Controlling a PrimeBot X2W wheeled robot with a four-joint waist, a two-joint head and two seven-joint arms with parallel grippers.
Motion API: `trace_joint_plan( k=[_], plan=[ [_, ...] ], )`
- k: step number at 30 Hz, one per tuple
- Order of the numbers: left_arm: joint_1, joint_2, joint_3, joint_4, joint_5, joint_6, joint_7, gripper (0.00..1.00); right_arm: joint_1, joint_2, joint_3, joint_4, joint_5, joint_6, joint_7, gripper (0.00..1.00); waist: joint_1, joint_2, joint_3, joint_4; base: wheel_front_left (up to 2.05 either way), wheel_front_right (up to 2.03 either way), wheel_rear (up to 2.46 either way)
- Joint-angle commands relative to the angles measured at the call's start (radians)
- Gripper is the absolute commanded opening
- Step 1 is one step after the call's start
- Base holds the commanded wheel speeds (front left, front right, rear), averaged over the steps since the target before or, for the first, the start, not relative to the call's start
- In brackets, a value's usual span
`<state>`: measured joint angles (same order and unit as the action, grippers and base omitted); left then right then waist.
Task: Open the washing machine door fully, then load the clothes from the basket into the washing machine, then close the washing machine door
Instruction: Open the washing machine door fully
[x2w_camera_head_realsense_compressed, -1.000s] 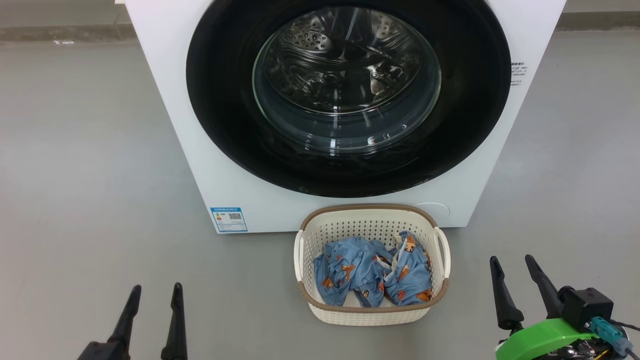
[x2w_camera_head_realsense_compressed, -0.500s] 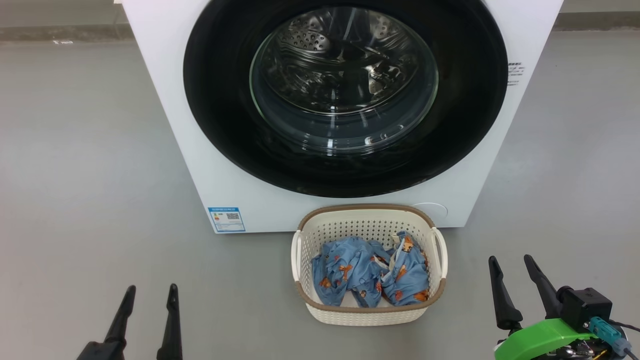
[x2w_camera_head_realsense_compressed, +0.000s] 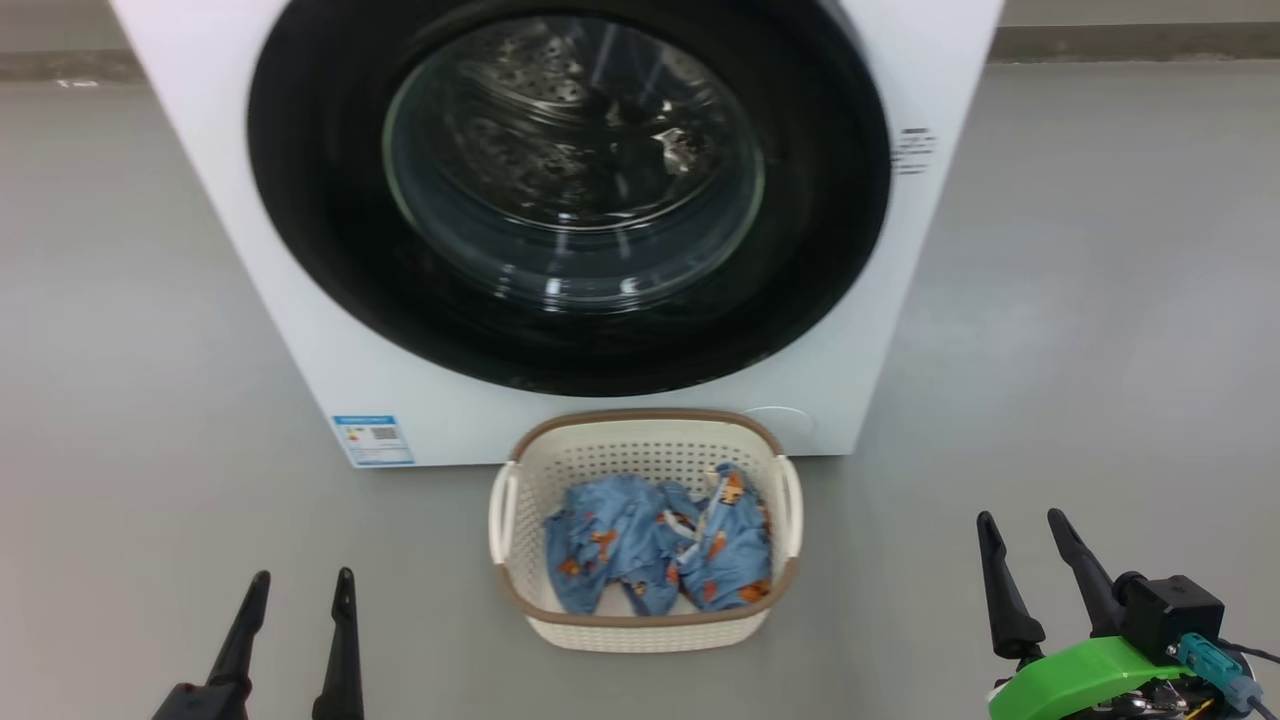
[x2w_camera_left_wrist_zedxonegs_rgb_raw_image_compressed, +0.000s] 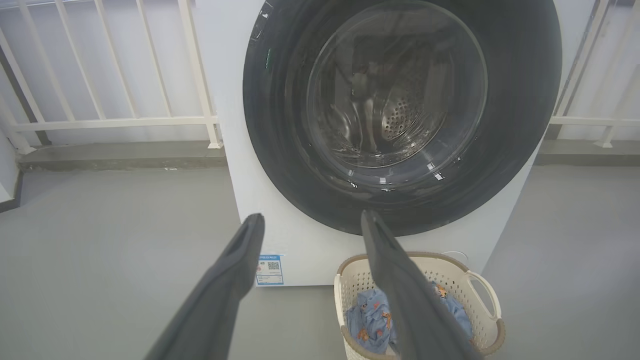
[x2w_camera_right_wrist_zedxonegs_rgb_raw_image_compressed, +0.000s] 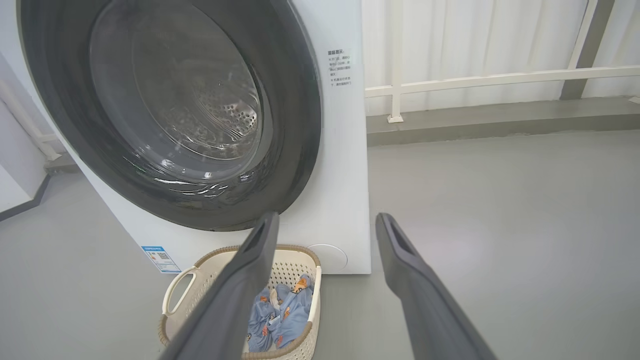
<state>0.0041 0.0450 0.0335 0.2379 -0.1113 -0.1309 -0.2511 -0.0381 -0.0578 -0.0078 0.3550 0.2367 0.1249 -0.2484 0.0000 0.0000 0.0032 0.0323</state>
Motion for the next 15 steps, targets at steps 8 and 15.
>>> trace_joint_plan(
  k=[8, 15],
  plan=[
    [-0.029, 0.007, 0.032, -0.024, 0.013, 0.004, -0.011, 1.0, -0.036, -0.005, 0.018, -0.027, -0.01, 0.006, -0.013, 1.0, 0.0, 0.0, 0.007, -0.006, 1.19, 1.27, -2.46],
    [-0.036, 0.006, 0.033, -0.044, -0.026, 0.002, -0.011, 1.0, -0.038, -0.006, 0.011, -0.028, -0.009, 0.006, -0.013, 1.0, 0.0, 0.0, 0.017, -0.008, 1.09, 1.26, -2.35]
  ],
)
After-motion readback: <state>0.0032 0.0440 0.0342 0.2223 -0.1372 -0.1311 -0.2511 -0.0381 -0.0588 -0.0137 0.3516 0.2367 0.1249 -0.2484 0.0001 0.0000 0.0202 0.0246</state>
